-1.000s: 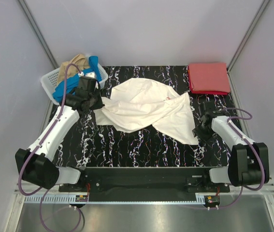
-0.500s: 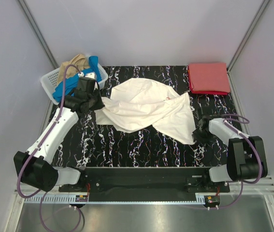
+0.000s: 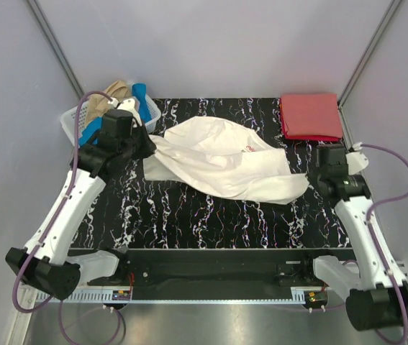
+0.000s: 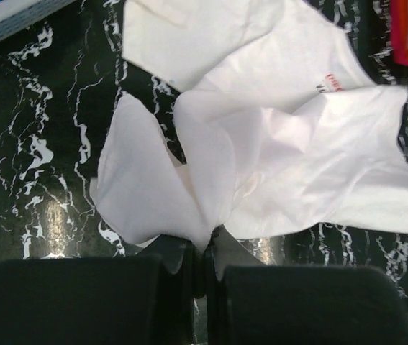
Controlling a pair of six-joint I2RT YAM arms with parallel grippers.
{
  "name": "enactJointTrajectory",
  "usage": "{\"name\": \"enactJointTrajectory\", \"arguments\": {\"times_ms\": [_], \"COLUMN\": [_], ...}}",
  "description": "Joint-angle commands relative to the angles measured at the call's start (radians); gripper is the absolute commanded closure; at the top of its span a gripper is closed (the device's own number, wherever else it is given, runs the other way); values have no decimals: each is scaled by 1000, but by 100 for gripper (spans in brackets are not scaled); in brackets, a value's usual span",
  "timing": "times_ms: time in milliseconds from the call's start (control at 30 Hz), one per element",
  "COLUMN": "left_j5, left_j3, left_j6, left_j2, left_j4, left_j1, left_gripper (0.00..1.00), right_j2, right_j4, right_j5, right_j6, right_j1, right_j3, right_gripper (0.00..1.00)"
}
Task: Fold and stack the t-shirts
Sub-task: Flatten the tshirt out
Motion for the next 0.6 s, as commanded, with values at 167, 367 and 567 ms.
{"name": "enactJointTrajectory", "arguments": {"times_ms": [167, 367, 567], "left_j5": [41, 147, 179], "left_j3": [132, 342, 597], "left_j6": [18, 73, 130], "left_j2": [73, 574, 805], "left_j4": [32, 36, -41], "left_j1": [-10, 7, 3], "left_gripper": [100, 100, 51], "right_j2": [-231, -250, -235], "right_j4": [-1, 11, 38], "right_j5": [36, 51, 37], "right_j6": [-88, -139, -143], "right_j1": [1, 1, 1], "right_j3": [117, 87, 79], "right_gripper": [100, 100, 100]}}
